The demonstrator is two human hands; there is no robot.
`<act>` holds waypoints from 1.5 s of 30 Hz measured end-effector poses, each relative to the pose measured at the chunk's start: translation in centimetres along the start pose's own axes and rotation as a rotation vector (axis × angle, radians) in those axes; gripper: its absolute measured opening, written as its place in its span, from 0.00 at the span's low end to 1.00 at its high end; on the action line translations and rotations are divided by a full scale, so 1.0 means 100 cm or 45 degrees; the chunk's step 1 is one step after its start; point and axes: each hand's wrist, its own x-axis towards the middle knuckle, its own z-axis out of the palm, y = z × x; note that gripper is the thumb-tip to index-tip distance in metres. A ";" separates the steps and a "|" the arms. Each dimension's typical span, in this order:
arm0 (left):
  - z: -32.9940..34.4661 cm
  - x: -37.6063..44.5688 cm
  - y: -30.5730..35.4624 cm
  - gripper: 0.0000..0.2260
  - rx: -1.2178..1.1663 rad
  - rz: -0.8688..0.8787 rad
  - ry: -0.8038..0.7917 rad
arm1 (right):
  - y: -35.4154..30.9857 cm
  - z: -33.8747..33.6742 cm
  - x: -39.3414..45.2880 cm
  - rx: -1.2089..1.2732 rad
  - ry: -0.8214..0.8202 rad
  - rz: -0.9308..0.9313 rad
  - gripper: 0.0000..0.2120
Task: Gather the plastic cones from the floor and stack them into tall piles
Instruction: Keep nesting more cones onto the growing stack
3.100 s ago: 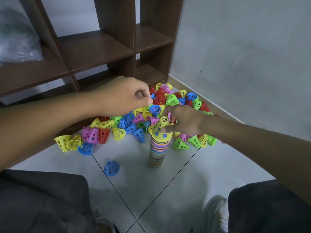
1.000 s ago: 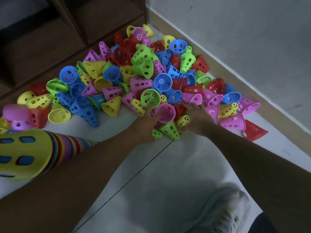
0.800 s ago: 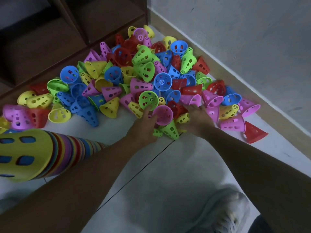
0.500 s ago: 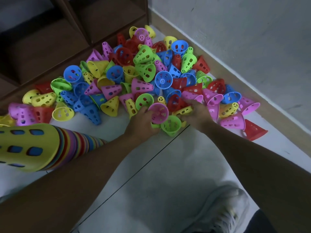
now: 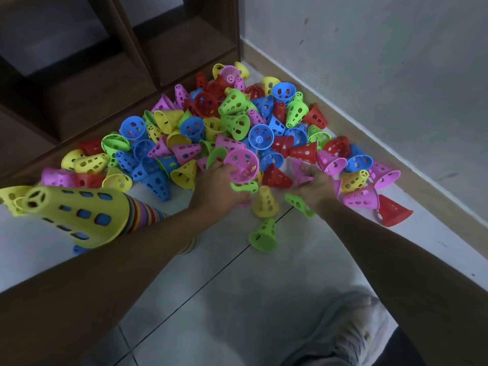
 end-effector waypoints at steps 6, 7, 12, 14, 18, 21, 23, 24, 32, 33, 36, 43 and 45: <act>-0.012 -0.018 0.001 0.30 -0.035 -0.070 0.008 | 0.003 0.013 -0.017 -0.375 -0.146 -0.220 0.20; -0.012 -0.022 -0.001 0.30 -0.041 -0.090 0.017 | 0.003 0.018 -0.020 -0.444 -0.163 -0.280 0.19; -0.017 -0.036 -0.012 0.29 -0.044 -0.165 0.058 | -0.002 0.047 -0.033 -1.124 -0.197 -0.537 0.54; -0.020 -0.039 -0.015 0.29 -0.047 -0.198 0.071 | -0.006 0.057 -0.038 -1.187 -0.194 -0.503 0.61; -0.025 -0.044 -0.017 0.28 -0.058 -0.216 0.105 | -0.003 0.075 -0.032 -1.118 -0.107 -0.466 0.52; -0.025 -0.046 -0.014 0.28 -0.076 -0.213 0.109 | -0.001 0.082 -0.028 -1.117 -0.084 -0.481 0.46; -0.024 -0.046 -0.012 0.28 -0.092 -0.222 0.105 | -0.001 0.083 -0.027 -1.128 -0.088 -0.481 0.46; -0.024 -0.046 -0.011 0.28 -0.098 -0.225 0.105 | 0.000 0.082 -0.027 -1.128 -0.100 -0.483 0.46; -0.028 -0.043 -0.010 0.28 -0.088 -0.251 0.100 | 0.008 0.074 -0.028 -1.426 -0.152 -0.640 0.43; -0.029 -0.043 -0.009 0.28 -0.090 -0.253 0.102 | 0.011 0.073 -0.026 -1.417 -0.132 -0.642 0.41; -0.031 -0.042 -0.007 0.27 -0.110 -0.254 0.113 | 0.011 0.065 -0.022 -1.284 -0.073 -0.583 0.37; -0.047 -0.038 0.019 0.27 -0.153 -0.136 0.161 | -0.011 0.035 -0.026 -0.768 0.118 -0.397 0.38; -0.060 -0.035 0.032 0.28 -0.155 -0.073 0.167 | -0.025 0.025 -0.030 -0.649 0.150 -0.436 0.38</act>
